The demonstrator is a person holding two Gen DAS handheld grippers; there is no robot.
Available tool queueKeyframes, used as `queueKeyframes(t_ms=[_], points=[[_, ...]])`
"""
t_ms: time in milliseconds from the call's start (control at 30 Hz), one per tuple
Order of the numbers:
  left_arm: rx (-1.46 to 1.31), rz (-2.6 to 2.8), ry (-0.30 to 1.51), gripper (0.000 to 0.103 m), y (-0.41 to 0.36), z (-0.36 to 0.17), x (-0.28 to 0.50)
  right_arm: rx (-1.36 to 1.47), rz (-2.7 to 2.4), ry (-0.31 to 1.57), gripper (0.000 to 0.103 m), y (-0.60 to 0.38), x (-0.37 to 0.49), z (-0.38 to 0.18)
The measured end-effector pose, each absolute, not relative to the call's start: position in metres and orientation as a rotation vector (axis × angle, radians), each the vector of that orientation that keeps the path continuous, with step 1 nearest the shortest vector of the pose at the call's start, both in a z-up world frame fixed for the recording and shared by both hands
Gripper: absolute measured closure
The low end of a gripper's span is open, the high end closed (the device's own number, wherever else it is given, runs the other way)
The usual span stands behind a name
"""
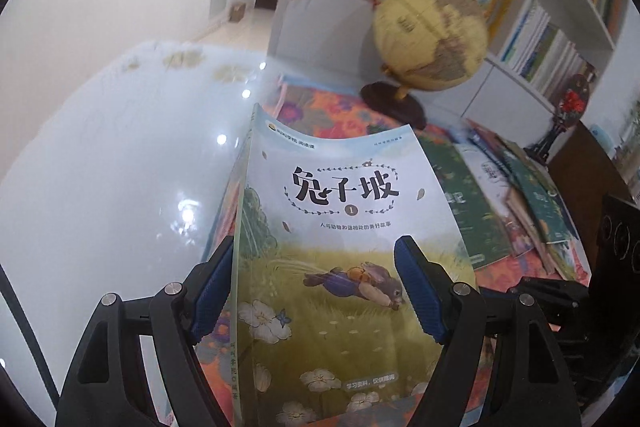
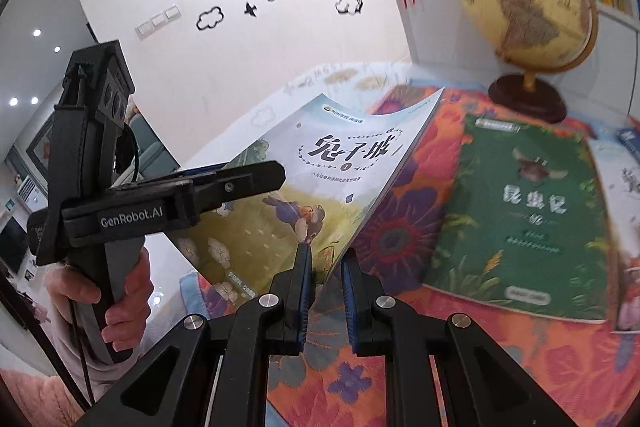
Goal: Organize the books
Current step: 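Lower the white book onto the floral cloth and open the left gripper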
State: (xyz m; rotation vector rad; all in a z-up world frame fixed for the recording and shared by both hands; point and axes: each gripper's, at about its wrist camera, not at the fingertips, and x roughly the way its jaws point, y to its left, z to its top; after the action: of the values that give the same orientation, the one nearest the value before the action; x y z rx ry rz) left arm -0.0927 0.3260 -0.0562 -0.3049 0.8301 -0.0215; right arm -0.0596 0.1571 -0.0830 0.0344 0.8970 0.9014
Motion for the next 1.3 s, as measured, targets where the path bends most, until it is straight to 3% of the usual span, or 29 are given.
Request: queueKeyframes(t_ms=[267,567,1300], points=[[-0.301,0.060,0.965,0.027,0.334,-0.091,-0.080,0.084,0.910,0.986,0.089,0.158,-0.048,-0.121],[-0.233,0.068,0.986,0.025,0.325,-0.099,-0.077,0.117,0.952,1.046,0.087,0.158,-0.052,-0.135],[-0.268,0.092,0.902,0.025,0.319,-0.086,-0.084,0.205,0.923,1.022,0.086,0.137,-0.045,-0.128]])
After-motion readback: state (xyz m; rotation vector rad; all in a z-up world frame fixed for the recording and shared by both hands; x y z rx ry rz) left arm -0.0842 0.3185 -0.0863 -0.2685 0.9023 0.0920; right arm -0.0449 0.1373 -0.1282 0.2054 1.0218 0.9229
